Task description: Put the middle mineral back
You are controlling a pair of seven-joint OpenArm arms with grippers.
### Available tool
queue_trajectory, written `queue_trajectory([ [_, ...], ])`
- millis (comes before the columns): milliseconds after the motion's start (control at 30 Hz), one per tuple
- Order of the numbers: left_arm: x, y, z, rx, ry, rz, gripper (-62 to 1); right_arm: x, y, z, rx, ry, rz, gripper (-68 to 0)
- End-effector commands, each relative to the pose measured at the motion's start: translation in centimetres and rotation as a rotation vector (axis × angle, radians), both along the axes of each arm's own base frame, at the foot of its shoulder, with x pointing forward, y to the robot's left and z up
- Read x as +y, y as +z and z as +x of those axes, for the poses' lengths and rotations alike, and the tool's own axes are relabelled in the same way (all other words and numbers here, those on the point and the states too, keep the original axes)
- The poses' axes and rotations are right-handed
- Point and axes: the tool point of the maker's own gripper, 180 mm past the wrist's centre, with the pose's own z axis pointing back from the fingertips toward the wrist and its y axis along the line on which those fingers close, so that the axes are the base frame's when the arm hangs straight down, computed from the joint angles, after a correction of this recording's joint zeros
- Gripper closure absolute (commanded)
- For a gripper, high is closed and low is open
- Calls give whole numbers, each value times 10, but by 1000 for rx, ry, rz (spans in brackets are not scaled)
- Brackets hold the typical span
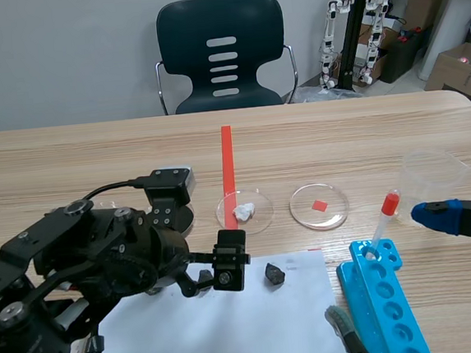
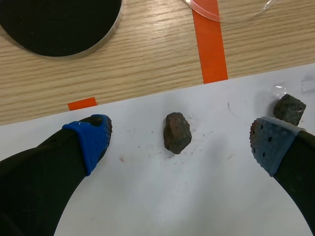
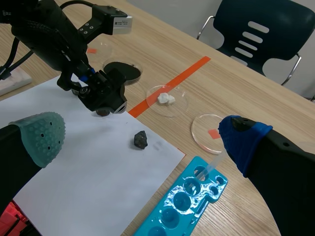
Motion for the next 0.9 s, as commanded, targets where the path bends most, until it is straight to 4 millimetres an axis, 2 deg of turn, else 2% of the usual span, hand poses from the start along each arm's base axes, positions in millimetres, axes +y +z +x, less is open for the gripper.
queue_trajectory([
  [0, 0, 9, 2, -40, -3, -9, -587, 1, 12, 5, -42, -3, 20, -679],
  [267, -2, 26, 4, -144, -2, -45, -587, 1, 12, 5, -42, -3, 20, -679],
  [867, -3, 27, 4, -149, -1, -46, -587, 1, 13, 5, -42, -3, 20, -679],
])
